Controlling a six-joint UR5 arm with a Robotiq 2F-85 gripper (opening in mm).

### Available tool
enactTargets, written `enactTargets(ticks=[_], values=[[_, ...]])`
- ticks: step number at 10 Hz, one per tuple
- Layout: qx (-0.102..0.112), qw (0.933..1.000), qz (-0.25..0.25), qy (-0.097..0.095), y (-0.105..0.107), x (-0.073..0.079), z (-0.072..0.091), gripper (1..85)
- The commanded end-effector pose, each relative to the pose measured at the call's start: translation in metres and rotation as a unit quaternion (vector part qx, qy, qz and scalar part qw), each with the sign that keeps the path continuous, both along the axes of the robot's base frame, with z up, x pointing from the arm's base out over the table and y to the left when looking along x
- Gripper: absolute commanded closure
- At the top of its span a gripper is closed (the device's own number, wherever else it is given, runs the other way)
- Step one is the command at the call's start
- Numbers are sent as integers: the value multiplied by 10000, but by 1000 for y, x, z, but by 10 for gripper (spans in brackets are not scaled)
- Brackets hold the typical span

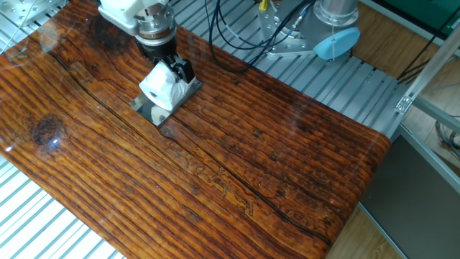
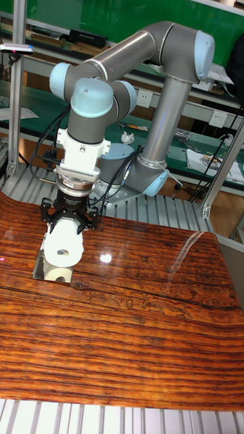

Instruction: Put the toilet paper on its holder

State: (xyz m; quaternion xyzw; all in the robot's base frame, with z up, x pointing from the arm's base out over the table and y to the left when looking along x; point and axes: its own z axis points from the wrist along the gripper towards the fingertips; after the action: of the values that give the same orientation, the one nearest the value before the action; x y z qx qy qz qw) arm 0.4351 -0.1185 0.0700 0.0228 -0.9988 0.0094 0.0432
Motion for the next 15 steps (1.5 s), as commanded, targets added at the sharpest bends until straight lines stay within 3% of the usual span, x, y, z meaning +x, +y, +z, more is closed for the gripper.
enactTargets(ticks=[1, 7, 9, 12, 15], values=[[183, 9998, 58, 12, 6, -1, 0, 210], [282, 9995, 127, 65, 9, -1, 8, 157], [472, 9984, 245, 214, 17, -8, 10, 83], [500, 9978, 359, 227, 12, -7, 15, 67], [165, 9986, 459, 195, 0, -4, 24, 77]])
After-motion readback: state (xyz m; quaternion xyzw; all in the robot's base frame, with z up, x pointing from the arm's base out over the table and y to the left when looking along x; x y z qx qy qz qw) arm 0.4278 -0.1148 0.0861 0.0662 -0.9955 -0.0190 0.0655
